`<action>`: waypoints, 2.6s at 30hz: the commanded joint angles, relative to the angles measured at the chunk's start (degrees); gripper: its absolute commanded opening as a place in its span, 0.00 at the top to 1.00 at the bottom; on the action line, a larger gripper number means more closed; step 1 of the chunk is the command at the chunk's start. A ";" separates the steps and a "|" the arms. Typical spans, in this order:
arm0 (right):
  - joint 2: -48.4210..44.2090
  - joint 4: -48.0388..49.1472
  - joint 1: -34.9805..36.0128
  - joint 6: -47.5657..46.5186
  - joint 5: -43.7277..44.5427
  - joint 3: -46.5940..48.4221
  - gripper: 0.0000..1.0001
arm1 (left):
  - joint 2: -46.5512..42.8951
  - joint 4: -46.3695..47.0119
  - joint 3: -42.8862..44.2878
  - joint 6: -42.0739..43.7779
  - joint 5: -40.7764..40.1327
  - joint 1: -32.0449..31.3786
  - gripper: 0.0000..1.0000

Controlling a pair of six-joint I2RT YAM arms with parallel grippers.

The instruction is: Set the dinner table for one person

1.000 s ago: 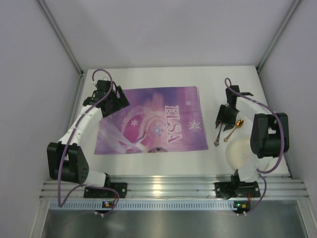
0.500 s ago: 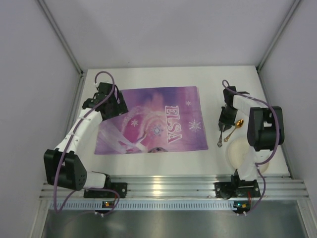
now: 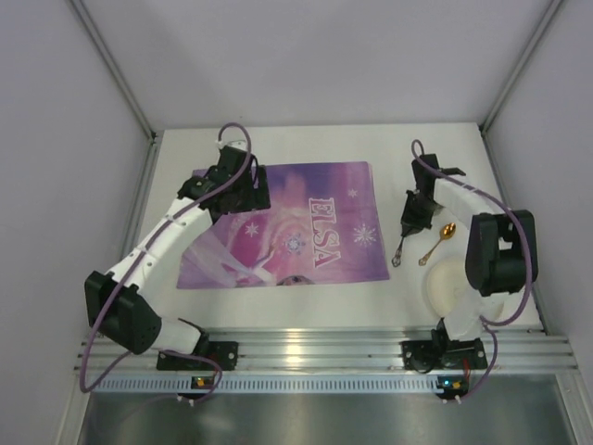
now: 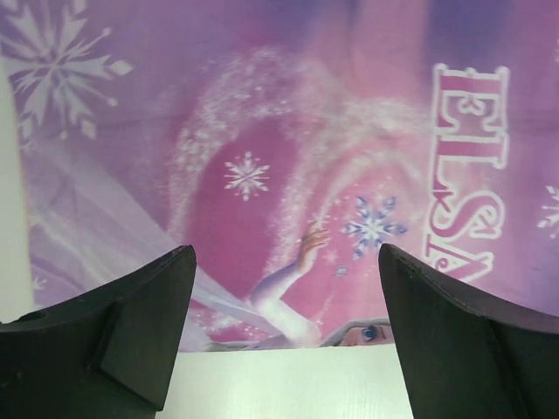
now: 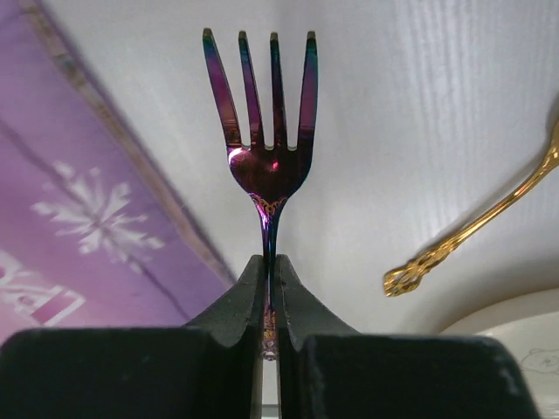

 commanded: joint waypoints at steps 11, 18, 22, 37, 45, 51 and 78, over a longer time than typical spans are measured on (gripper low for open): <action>-16.76 -1.36 12.43 11.04 -15.78 7.19 1.00 | 5.66 18.31 0.50 -5.75 14.43 -17.60 0.09; -17.64 -1.53 13.84 12.71 -18.51 10.27 1.00 | 9.96 28.69 -0.92 -10.32 23.92 -23.32 0.11; -18.52 -1.45 13.93 13.50 -20.01 9.92 1.00 | 13.22 29.22 0.58 -11.03 25.07 -26.04 0.16; -19.31 -0.83 13.93 13.42 -21.68 9.21 1.00 | 16.92 32.03 1.29 -13.93 26.13 -27.89 1.00; -20.28 -2.24 13.93 11.31 -20.10 10.70 0.25 | 12.09 24.30 -4.32 -11.47 21.99 -24.39 1.00; -21.25 -5.05 13.75 9.29 -18.25 12.90 0.11 | 3.30 19.92 -14.35 -11.03 21.20 -16.06 1.00; -27.48 -6.19 12.44 6.30 -19.22 4.29 0.14 | 10.66 20.98 -25.53 1.88 70.24 38.11 0.97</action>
